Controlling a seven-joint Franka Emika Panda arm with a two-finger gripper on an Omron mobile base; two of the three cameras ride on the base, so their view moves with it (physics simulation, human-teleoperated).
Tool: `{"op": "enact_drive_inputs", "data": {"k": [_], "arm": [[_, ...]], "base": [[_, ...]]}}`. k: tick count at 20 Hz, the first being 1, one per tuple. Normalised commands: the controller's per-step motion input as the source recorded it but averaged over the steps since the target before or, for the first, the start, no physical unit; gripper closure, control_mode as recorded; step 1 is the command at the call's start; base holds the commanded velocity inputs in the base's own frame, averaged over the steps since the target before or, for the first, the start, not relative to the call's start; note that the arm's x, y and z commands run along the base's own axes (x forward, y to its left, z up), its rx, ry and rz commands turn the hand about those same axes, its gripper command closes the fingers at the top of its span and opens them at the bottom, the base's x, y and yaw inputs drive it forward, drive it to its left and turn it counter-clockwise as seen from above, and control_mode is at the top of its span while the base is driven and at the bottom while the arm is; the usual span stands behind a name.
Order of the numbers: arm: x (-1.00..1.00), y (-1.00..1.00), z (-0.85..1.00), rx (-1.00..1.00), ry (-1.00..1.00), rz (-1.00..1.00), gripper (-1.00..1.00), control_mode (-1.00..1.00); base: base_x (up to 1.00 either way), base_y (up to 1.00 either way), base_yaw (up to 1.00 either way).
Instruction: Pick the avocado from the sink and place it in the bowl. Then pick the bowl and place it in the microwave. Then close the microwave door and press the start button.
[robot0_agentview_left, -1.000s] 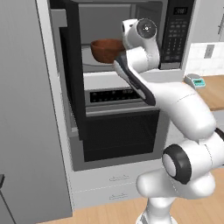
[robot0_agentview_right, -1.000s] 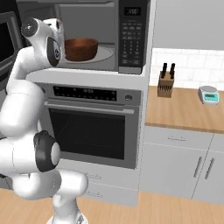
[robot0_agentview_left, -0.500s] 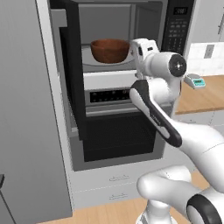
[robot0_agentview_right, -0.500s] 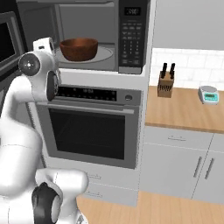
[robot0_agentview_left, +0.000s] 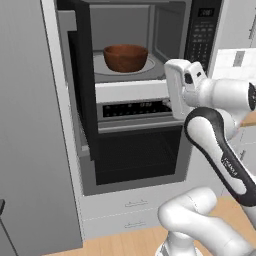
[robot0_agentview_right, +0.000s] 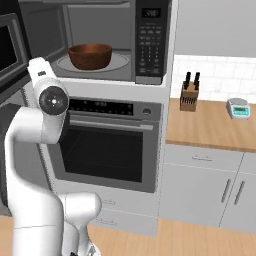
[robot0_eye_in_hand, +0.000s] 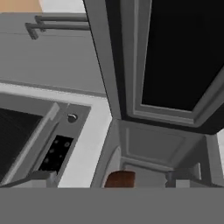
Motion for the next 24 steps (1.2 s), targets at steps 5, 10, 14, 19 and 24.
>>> {"op": "enact_drive_inputs", "data": {"k": [5, 10, 14, 19, 24], "arm": [[-1.00, 0.20, 0.03, 0.00, 0.12, 0.37, -1.00, -1.00], [-1.00, 0.15, 0.08, 0.00, 0.13, 0.35, -1.00, -1.00], [-1.00, 0.36, -0.03, 0.00, 0.07, 0.32, -1.00, -1.00], [-1.00, 0.37, 0.00, 0.00, 0.00, 0.13, -1.00, -1.00], [-1.00, 0.47, -0.02, -0.01, -0.05, 0.00, -1.00, -1.00]], "base": [[0.00, 0.00, 0.00], [0.00, 0.00, 0.00], [0.00, 0.00, 0.00], [0.00, 0.00, 0.00], [0.00, 0.00, 0.00]]}}
